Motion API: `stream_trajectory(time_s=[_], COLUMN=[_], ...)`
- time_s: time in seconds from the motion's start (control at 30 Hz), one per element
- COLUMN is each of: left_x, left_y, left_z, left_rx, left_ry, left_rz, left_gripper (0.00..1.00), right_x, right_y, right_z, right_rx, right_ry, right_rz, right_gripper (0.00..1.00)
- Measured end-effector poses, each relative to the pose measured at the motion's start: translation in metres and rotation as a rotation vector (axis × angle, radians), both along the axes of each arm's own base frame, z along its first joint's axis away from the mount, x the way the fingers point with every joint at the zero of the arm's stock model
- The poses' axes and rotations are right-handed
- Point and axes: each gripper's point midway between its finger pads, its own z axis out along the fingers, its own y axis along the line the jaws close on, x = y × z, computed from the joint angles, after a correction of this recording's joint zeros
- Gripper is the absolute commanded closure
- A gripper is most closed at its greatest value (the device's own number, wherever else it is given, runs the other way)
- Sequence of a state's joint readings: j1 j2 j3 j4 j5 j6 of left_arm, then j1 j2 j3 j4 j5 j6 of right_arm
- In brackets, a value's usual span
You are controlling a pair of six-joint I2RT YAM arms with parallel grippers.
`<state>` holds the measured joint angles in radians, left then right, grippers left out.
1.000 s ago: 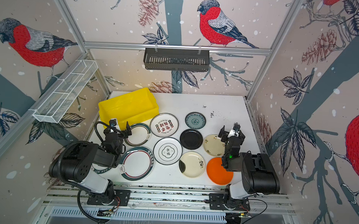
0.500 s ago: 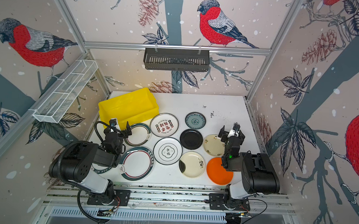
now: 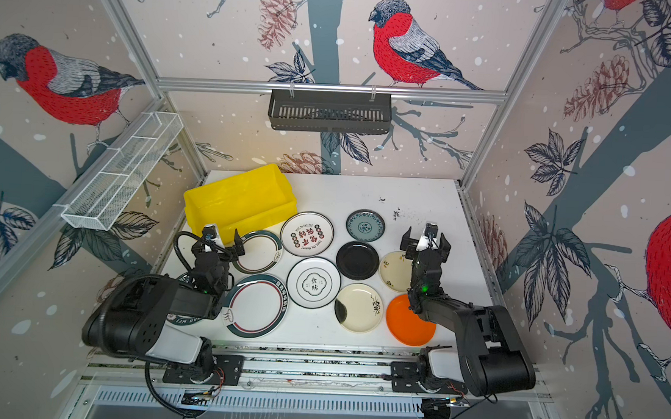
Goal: Place the plates into the plastic bin on the countertop
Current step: Pick up the plate from the top-center of the table.
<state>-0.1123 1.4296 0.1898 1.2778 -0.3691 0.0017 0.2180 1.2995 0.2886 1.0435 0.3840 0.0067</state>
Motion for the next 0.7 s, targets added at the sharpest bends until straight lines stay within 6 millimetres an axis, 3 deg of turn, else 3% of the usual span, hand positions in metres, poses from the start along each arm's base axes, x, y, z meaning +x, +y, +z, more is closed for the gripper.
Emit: stream_trajectory(time_s=[0.1, 0.2, 0.27, 0.47, 0.6, 0.7], left_x=[0.002, 0.005, 0.01, 0.019, 0.025, 0.031], left_y=[0.003, 0.001, -0.004, -0.031, -0.065, -0.101], left_z=[0.023, 0.033, 0.045, 0.063, 0.066, 0.059], left_rx=[-0.005, -0.026, -0.046, -0.079, -0.099, -0.115], left_ry=[-0.042, -0.023, -0.022, 0.046, 0.118, 0.198], left_rz=[0.028, 0.049, 0.047, 0.023, -0.038, -0.132], left_gripper=[0.02, 0.02, 0.02, 0.02, 0.02, 0.06], right_x=[-0.001, 0.007, 0.013, 0.023, 0.023, 0.017], right_y=[0.013, 0.032, 0.044, 0.06, 0.076, 0.09], right_z=[0.025, 0.049, 0.053, 0.049, 0.035, 0.022], right_rx=[0.001, 0.037, 0.072, 0.162, 0.213, 0.252], right_ry=[-0.036, -0.045, -0.015, 0.118, 0.225, 0.3], right_rz=[0.027, 0.073, 0.11, 0.176, 0.249, 0.319], right_gripper=[0.0, 0.0, 0.0, 0.0, 0.0, 0.0])
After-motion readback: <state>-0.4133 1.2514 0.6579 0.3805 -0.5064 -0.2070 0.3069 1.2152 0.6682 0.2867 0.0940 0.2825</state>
